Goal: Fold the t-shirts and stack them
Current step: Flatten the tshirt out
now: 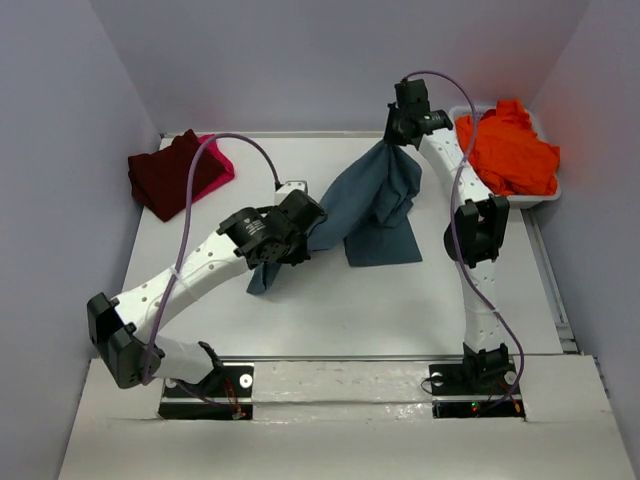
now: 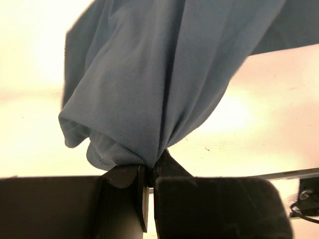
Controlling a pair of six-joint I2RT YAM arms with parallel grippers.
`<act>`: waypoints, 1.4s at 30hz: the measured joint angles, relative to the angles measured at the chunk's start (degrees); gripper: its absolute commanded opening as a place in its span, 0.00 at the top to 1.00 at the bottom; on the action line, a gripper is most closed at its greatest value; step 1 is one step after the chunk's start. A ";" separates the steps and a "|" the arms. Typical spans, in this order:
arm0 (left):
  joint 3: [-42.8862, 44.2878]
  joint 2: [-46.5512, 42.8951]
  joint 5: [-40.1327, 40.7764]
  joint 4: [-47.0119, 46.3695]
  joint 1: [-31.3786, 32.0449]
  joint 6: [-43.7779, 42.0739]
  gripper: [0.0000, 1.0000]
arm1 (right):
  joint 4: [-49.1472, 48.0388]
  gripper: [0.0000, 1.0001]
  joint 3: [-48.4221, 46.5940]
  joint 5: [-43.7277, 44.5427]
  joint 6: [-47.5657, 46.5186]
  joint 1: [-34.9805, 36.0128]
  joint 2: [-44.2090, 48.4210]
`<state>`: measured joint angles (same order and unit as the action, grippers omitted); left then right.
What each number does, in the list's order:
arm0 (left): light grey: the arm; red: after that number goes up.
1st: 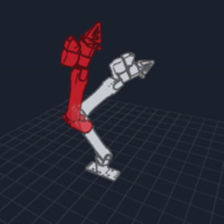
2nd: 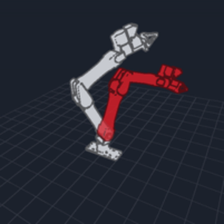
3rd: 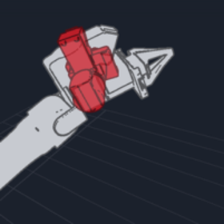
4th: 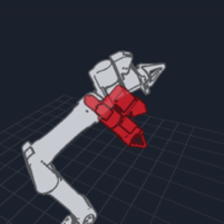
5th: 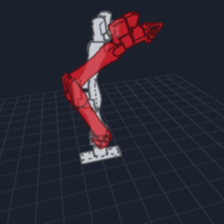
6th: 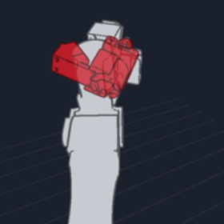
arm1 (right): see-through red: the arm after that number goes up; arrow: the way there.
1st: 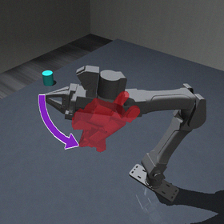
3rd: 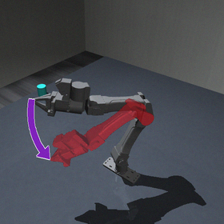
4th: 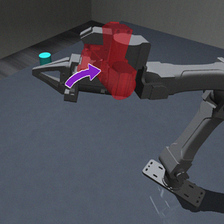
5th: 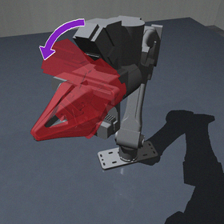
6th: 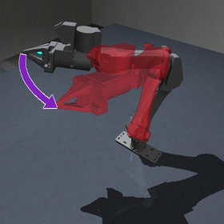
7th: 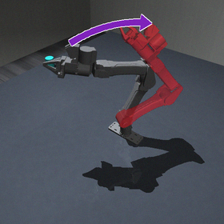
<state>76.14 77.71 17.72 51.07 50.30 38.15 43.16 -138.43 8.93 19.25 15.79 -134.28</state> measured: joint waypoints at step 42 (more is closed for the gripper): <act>4.15 0.98 1.73 1.38 -3.10 -0.79 0.94 | -0.31 0.52 43.32 -9.51 6.73 -1.42 18.75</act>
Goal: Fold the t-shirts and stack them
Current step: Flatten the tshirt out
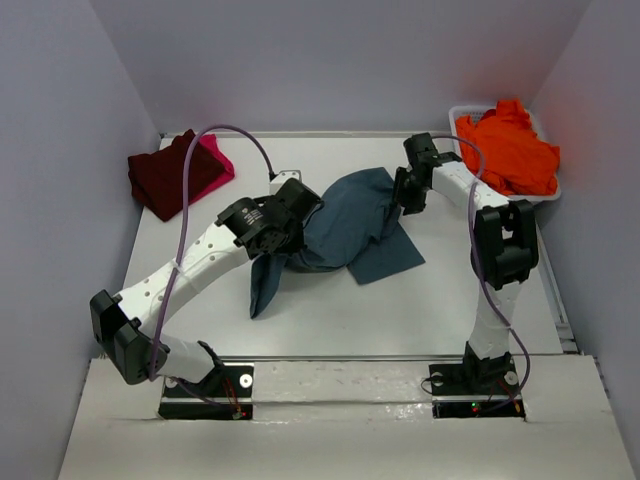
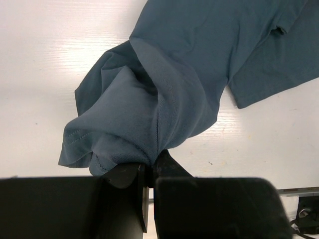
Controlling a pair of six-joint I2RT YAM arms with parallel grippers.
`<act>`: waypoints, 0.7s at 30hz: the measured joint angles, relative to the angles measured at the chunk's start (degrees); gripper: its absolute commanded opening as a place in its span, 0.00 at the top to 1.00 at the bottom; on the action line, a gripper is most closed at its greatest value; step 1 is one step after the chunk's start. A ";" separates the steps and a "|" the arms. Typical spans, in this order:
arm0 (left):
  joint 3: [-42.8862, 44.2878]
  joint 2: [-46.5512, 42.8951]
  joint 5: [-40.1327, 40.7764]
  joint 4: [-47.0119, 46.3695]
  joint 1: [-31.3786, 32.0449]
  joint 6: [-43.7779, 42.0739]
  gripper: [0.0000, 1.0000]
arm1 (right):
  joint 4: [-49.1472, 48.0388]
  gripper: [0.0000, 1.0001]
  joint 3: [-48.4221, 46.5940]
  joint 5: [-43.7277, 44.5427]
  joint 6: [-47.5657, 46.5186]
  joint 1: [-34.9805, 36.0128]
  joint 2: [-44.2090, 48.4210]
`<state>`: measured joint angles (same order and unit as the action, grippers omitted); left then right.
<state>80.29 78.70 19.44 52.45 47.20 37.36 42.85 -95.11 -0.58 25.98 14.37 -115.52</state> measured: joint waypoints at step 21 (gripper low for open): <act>0.00 -0.17 -0.72 0.00 -1.57 -0.52 0.94 | -4.24 0.53 3.13 -1.57 2.21 0.48 -3.80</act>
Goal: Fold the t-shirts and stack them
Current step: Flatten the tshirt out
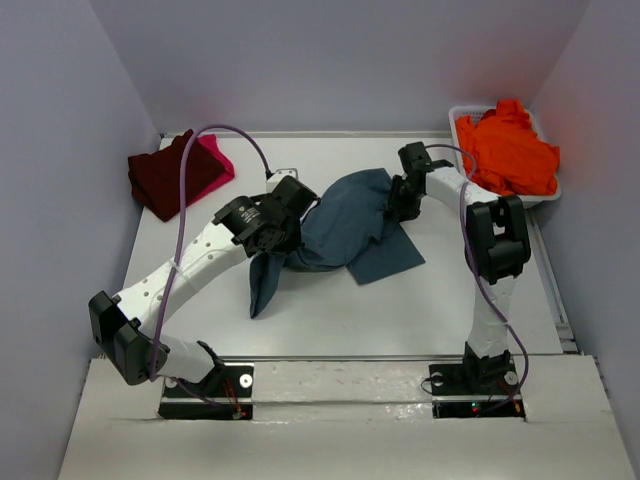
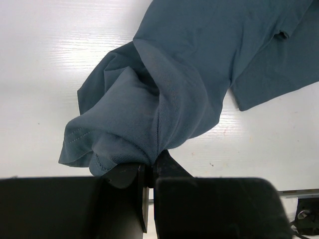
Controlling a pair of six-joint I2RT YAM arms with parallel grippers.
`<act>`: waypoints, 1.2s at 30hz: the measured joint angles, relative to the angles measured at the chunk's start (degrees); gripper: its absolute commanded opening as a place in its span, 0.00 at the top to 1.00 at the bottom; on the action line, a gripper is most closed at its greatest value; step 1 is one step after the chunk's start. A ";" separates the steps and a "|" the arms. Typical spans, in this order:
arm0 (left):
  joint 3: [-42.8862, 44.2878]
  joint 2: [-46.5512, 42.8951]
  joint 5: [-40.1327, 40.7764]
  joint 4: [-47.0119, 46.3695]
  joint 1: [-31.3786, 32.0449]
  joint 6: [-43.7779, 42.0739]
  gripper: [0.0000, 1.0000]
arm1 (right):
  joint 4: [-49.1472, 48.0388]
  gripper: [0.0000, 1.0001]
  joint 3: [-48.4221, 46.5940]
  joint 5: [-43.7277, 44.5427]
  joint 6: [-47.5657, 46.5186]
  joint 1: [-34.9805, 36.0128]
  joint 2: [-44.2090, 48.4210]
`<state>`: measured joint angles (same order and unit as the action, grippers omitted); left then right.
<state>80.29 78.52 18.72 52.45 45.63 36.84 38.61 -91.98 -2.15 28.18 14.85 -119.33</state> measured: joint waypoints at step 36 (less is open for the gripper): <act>-0.37 -0.04 -0.79 -0.35 0.00 -1.05 0.94 | -1.18 0.53 5.27 3.56 0.37 0.59 1.86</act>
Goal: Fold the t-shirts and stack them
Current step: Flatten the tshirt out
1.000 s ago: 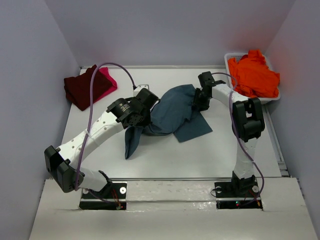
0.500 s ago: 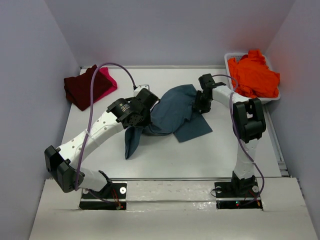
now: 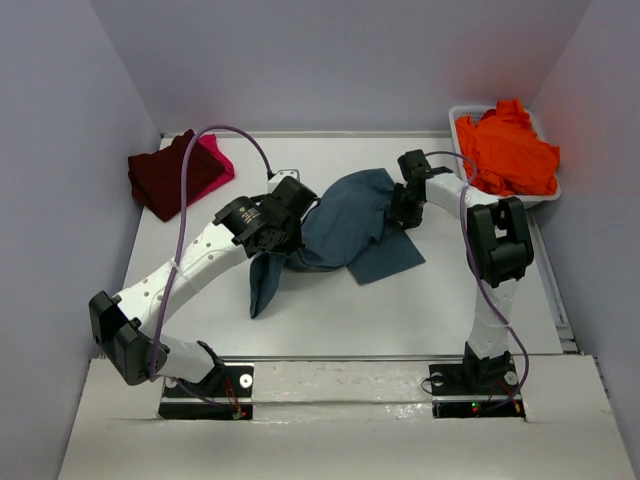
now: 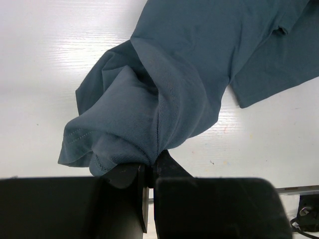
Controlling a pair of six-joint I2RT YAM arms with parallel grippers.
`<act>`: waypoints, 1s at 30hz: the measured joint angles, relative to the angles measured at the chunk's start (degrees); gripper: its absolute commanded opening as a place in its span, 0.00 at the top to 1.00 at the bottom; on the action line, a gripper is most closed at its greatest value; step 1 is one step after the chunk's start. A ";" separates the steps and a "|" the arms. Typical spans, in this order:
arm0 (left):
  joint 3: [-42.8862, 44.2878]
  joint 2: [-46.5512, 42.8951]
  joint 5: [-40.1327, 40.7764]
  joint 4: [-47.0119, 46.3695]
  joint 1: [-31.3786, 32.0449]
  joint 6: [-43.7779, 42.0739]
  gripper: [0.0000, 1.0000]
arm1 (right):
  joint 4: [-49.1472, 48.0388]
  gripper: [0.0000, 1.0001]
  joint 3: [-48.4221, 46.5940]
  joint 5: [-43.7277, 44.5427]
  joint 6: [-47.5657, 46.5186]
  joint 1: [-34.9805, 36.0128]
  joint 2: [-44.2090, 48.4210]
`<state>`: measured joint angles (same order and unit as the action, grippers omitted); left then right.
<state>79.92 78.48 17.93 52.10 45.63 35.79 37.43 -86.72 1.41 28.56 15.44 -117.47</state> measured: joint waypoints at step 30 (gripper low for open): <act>-0.02 0.24 -0.98 -0.39 0.00 -0.22 0.94 | 0.42 0.53 -9.90 0.39 -0.57 0.00 -6.14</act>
<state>79.90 78.72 16.95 51.70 45.63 35.57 37.85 -96.62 1.80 27.99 15.44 -123.61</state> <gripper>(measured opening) 0.131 0.468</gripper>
